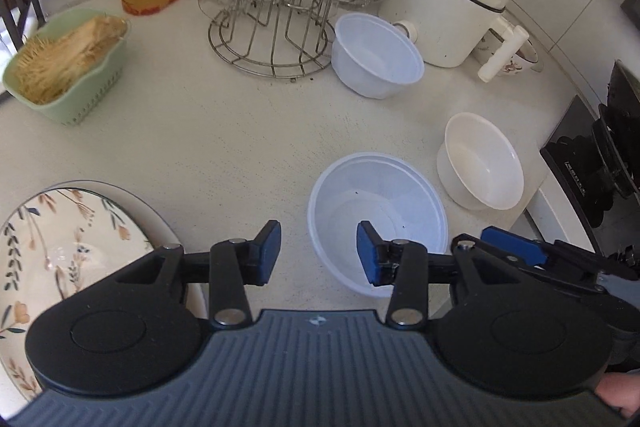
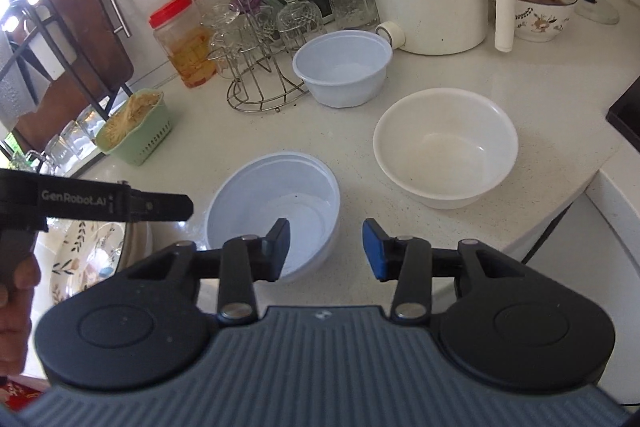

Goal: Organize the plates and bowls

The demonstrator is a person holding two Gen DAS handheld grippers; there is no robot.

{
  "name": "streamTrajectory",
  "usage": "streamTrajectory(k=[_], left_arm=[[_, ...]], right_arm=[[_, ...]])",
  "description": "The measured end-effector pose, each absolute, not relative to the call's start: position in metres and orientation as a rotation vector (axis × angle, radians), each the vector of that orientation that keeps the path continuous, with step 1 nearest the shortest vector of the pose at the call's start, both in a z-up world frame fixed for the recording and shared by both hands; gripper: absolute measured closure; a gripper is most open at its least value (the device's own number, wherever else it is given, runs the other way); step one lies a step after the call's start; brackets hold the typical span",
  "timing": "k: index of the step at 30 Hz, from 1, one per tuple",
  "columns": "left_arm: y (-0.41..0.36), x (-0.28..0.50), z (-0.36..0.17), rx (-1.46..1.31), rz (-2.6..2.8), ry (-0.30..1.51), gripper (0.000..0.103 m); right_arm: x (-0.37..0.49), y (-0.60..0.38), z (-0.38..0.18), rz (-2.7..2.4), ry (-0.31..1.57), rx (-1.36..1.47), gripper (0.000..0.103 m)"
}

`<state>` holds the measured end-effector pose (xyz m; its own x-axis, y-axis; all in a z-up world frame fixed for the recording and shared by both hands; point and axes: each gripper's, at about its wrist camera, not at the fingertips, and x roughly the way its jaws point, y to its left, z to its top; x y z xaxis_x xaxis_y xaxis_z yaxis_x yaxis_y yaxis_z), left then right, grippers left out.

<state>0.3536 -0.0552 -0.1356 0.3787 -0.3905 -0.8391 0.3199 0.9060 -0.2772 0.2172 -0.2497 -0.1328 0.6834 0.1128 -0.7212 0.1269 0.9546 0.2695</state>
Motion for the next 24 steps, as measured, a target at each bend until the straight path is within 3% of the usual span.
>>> streamTrajectory(k=[4, 5, 12, 24], left_arm=[[-0.059, 0.364, -0.145, -0.129, -0.439, 1.118, 0.057], [-0.061, 0.367, -0.148, -0.125, -0.431, 1.131, 0.061], [-0.063, 0.373, -0.164, -0.140, -0.413, 1.182, 0.068], [-0.064, 0.381, -0.152, -0.148, -0.425, 1.167, 0.068]], right_arm=[[0.232, -0.252, -0.136, 0.018, 0.830, 0.289, 0.061], [0.235, -0.253, -0.137, 0.013, 0.835, 0.278, 0.063], [0.248, -0.255, -0.146, 0.042, 0.866, 0.262, 0.081], [0.258, -0.254, -0.141, 0.096, 0.859, 0.258, 0.081]])
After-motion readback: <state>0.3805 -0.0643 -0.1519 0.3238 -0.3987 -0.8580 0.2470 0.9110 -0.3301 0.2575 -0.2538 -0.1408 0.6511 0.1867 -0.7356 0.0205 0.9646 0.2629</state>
